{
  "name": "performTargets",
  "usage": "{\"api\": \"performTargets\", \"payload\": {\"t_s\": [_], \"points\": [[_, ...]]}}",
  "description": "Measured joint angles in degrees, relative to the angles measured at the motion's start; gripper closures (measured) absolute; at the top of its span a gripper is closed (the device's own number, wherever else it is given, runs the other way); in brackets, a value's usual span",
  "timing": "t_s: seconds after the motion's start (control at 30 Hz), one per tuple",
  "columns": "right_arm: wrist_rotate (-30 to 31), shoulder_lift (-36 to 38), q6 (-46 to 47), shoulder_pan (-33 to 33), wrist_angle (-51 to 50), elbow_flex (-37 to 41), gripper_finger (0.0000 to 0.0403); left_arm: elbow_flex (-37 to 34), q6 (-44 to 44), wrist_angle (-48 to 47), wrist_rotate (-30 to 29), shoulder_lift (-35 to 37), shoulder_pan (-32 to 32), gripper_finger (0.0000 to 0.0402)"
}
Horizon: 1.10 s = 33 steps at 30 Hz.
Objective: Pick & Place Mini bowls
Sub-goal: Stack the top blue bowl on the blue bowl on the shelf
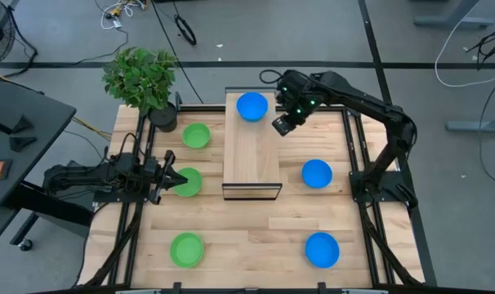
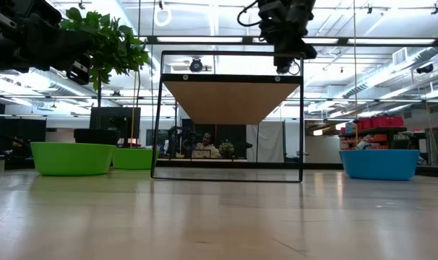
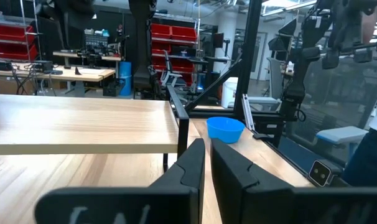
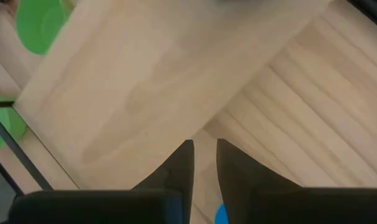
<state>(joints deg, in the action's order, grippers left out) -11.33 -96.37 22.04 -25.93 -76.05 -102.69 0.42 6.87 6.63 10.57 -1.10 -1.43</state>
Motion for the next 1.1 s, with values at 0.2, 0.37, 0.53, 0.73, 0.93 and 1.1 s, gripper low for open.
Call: {"api": "performTargets", "payload": {"t_s": [0.2, 0.37, 0.53, 0.73, 0.93, 1.1], "points": [[-0.1, 6.4, 1.2, -0.2, 2.1, 8.8, 0.0330, 0.0, 0.0, 0.0, 0.0, 0.0, 0.0, 0.0371], [1.4, 12.9, -0.6, -0.5, 2.6, 16.0, 0.0330, 0.0, 0.0, 0.0, 0.0, 0.0, 0.0, 0.0371], [1.5, 19.9, -6.4, -2.5, 2.6, 22.9, 0.0330, 0.0, 0.0, 0.0, 0.0, 0.0, 0.0, 0.0371], [1.4, 27.6, -14.5, -5.3, 2.6, 28.6, 0.0330, 0.0, 0.0, 0.0, 0.0, 0.0, 0.0, 0.0371], [1.9, 32.0, -22.7, -7.1, 2.1, 30.1, 0.0330, 0.0, 0.0, 0.0, 0.0, 0.0, 0.0, 0.0371], [1.9, 35.0, -27.6, -7.1, 2.1, 30.1, 0.0330, 0.0, 0.0, 0.0, 0.0, 0.0, 0.0, 0.0371]]}}
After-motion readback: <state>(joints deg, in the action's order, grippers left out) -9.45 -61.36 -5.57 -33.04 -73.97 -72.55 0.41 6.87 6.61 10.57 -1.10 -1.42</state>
